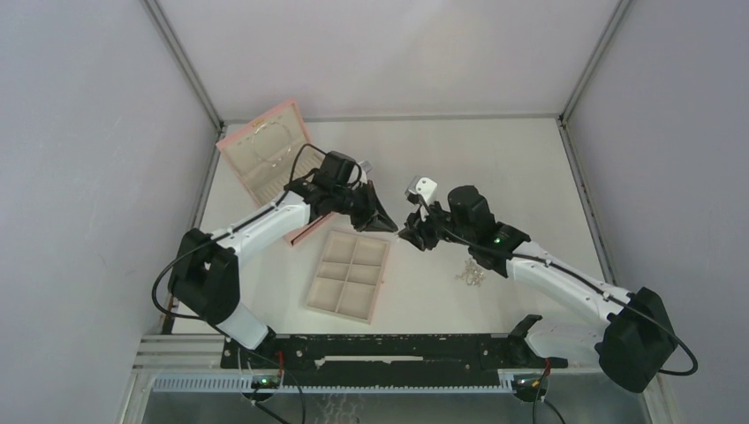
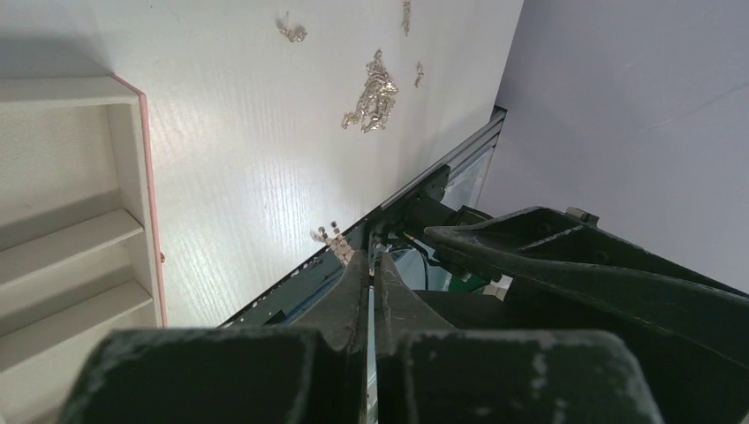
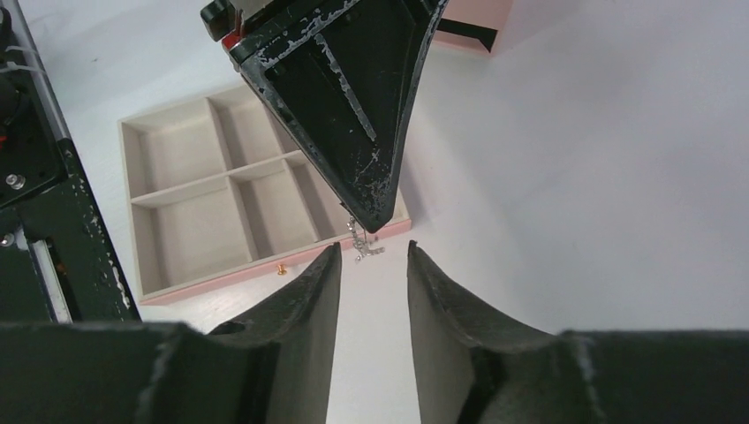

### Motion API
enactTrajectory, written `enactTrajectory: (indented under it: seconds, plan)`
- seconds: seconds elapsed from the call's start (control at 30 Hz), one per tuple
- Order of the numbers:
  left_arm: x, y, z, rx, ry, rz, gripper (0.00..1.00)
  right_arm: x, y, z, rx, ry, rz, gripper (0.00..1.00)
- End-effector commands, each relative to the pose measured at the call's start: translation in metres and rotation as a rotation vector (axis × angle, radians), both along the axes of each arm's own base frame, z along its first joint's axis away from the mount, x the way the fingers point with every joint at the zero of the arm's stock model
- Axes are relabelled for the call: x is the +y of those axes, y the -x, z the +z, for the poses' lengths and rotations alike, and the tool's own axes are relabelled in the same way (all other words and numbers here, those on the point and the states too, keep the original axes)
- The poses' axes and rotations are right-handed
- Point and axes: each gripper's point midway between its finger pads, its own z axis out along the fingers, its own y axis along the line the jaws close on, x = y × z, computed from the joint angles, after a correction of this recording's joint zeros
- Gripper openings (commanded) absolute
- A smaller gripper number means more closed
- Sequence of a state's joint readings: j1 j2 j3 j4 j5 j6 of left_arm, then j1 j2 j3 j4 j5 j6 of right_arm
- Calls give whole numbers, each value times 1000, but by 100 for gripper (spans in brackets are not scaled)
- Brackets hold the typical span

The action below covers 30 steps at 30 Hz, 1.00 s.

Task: Organize the mixed jewelry
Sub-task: Pick up the jewelry from the center of the board.

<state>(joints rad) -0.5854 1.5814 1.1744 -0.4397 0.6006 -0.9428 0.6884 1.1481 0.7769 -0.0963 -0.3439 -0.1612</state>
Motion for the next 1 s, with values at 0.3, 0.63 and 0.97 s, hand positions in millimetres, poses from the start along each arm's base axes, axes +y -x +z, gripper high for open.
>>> enactTrajectory:
  seconds: [0.3,0.63,0.97]
  plan:
    - [19,-16,43,-219,-4,-86,0,-45,-36,41,9,-133,-297,50]
    - [29,13,106,-528,156,-364,0,-95,-67,36,183,-260,-556,50]
    - [66,0,124,-690,59,-276,0,-93,-67,32,185,-245,-541,50]
